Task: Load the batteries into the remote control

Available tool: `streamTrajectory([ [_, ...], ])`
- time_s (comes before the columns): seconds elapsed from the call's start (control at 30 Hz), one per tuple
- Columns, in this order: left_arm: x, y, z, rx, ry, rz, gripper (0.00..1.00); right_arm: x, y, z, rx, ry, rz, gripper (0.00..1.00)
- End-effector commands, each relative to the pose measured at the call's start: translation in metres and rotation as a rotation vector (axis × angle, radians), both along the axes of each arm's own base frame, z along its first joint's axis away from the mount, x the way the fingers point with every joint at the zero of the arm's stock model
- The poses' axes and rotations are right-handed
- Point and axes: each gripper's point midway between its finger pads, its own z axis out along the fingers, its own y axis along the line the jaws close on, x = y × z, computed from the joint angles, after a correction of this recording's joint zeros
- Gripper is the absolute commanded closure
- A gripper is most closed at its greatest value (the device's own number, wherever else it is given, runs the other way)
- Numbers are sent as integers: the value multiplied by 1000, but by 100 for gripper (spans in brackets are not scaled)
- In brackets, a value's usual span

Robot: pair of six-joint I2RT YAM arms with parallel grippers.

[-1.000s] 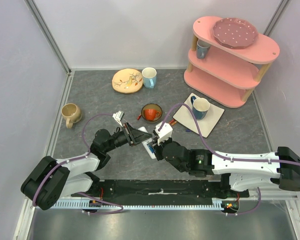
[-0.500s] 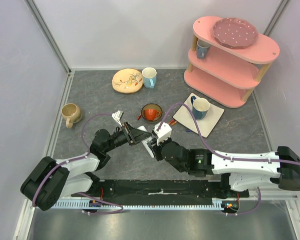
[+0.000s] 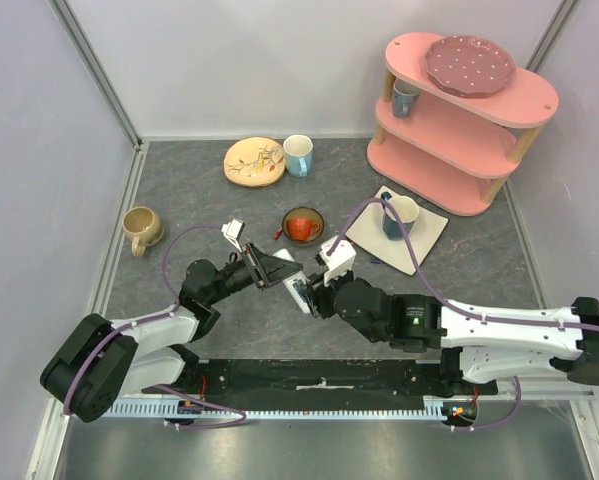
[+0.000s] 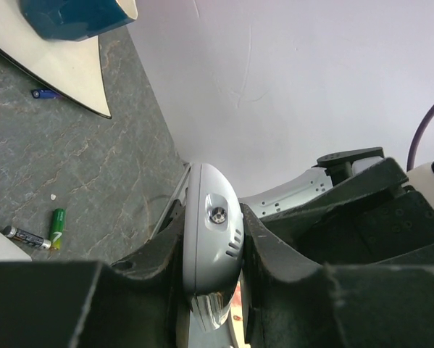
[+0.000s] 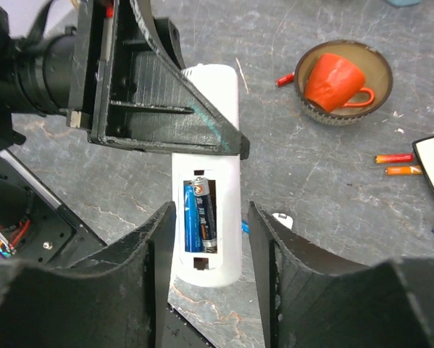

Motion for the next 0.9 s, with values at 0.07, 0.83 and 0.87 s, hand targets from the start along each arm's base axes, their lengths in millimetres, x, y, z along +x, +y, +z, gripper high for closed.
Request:
streamTrajectory([
  [0.07,-2,-1,21,-49,-87,-6,98,7,-27,45,168,-18,-95,41],
  [0.83,8,-3,34,-63,-136,19,98,13,-8,4,512,455,-15,4],
  [0.87,8,-3,34,-61,-136,21,98,14,-7,6,536,460,-16,4],
])
